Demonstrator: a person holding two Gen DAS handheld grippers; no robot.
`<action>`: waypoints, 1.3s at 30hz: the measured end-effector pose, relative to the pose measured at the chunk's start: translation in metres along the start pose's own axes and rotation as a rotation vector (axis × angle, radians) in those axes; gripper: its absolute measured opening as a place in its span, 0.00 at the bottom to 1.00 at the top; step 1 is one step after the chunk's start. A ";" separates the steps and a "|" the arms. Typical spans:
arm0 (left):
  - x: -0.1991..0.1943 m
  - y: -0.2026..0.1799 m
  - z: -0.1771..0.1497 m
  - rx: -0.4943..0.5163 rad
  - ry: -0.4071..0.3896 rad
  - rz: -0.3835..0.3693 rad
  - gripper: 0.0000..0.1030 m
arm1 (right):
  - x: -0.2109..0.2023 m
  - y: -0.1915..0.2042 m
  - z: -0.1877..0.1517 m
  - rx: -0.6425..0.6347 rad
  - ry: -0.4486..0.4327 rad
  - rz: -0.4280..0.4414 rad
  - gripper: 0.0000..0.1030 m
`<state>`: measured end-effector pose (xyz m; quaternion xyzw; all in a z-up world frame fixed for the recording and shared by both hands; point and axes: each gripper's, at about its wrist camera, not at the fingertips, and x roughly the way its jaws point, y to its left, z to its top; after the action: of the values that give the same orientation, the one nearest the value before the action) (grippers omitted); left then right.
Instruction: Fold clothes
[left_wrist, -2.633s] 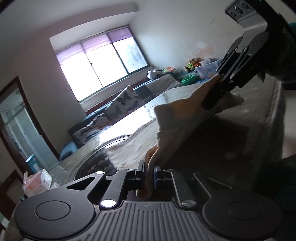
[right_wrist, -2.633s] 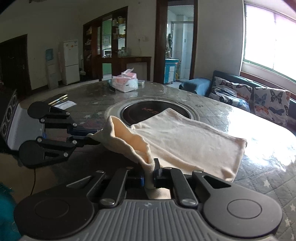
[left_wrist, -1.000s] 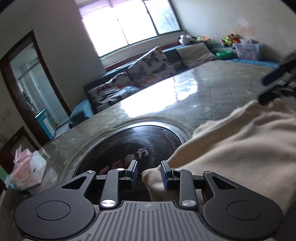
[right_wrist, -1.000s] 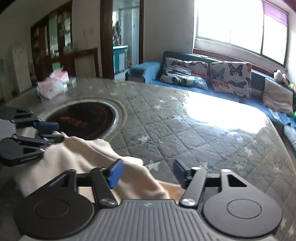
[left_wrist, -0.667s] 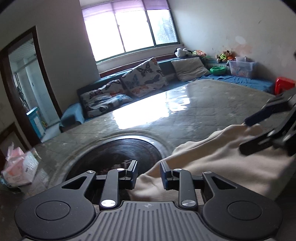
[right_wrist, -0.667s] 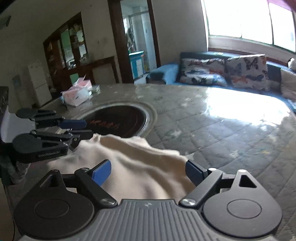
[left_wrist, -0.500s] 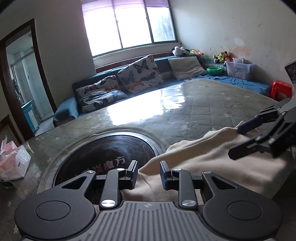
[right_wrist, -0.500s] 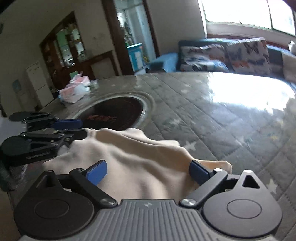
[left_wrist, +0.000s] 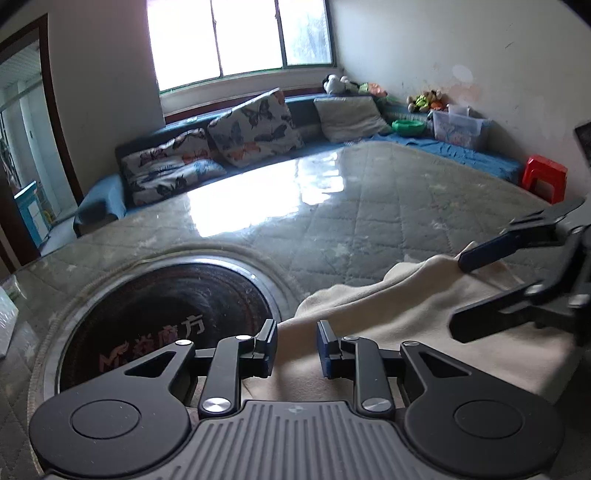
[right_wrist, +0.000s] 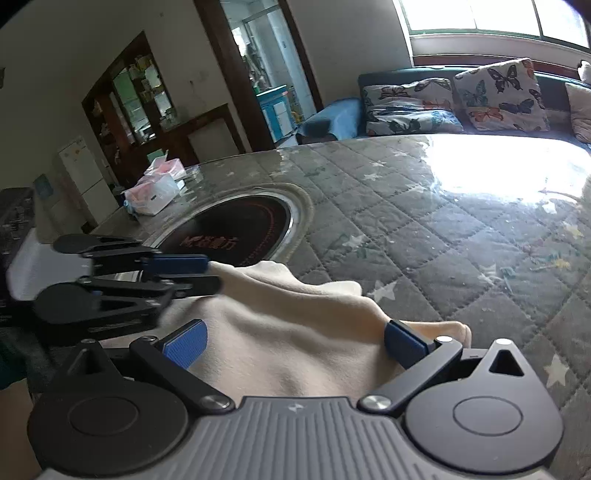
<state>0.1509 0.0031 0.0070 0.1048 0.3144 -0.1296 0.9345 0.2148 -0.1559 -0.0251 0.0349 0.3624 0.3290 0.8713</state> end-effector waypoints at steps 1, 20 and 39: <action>0.003 0.002 -0.001 -0.005 0.007 0.001 0.25 | 0.000 0.002 0.001 -0.009 0.001 0.008 1.00; -0.039 0.013 -0.015 -0.064 -0.064 0.007 0.27 | 0.004 0.029 0.010 -0.097 0.018 -0.037 1.00; -0.079 -0.018 -0.066 -0.003 -0.076 0.032 0.29 | -0.032 0.069 -0.061 -0.249 0.049 -0.218 1.00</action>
<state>0.0481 0.0187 0.0021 0.1036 0.2770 -0.1180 0.9479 0.1207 -0.1320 -0.0296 -0.1208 0.3419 0.2757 0.8902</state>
